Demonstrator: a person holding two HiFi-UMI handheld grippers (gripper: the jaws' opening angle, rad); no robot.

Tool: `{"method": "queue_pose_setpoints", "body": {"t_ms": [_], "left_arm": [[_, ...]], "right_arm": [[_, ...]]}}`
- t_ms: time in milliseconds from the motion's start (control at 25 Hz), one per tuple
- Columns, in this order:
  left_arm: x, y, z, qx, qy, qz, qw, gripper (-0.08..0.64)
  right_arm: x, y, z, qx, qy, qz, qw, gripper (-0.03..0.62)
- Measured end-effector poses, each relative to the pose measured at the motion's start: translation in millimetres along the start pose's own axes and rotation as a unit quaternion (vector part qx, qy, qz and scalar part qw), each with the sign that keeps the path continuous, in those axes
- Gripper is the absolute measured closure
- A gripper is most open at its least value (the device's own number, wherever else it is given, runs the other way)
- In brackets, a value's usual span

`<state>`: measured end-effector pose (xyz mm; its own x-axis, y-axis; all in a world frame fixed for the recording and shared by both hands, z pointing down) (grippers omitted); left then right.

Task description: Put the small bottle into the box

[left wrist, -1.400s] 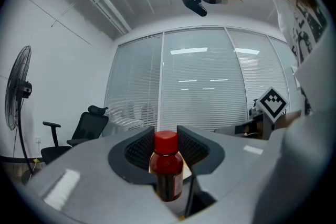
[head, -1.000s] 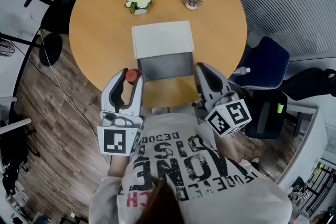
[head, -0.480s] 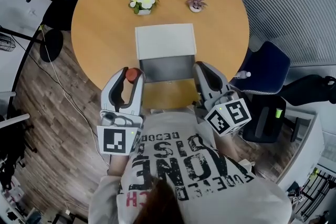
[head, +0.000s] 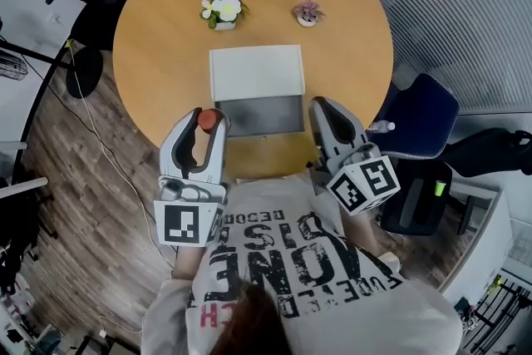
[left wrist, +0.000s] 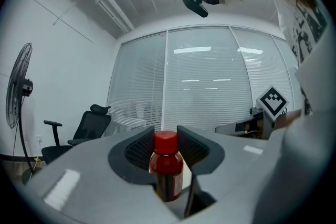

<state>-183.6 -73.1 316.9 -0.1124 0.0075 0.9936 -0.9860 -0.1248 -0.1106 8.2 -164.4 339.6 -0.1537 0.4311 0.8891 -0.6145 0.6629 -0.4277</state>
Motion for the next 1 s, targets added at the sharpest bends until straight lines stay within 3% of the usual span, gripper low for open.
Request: {"method": "queue_pose_setpoints", "body": {"t_ms": [560,1000], "left_arm": [[-8.3,5.3,2.4,-0.027,-0.002,0.018,0.9995,0.419],[-2.0,-20.9,34.5,0.038,-0.001,0.024,0.999,0.419]], "right_arm": [[-2.7,-8.9,-4.9,-0.007,0.0,0.004,1.0,0.574],[-6.8,-29.2,-29.2,0.042,-0.018,0.013,0.999,0.574]]}}
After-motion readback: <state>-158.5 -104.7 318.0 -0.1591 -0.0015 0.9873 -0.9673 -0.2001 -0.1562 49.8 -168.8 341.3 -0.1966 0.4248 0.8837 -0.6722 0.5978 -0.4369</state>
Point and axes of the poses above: the fingertips, and each gripper's own axes: z forward along the fingers, y to its left, x out of its underside, the point moved 4 cm from there along -z, backward along the fingers, and after that the axes turned 8 degrees about z, right-handed, at the moved point
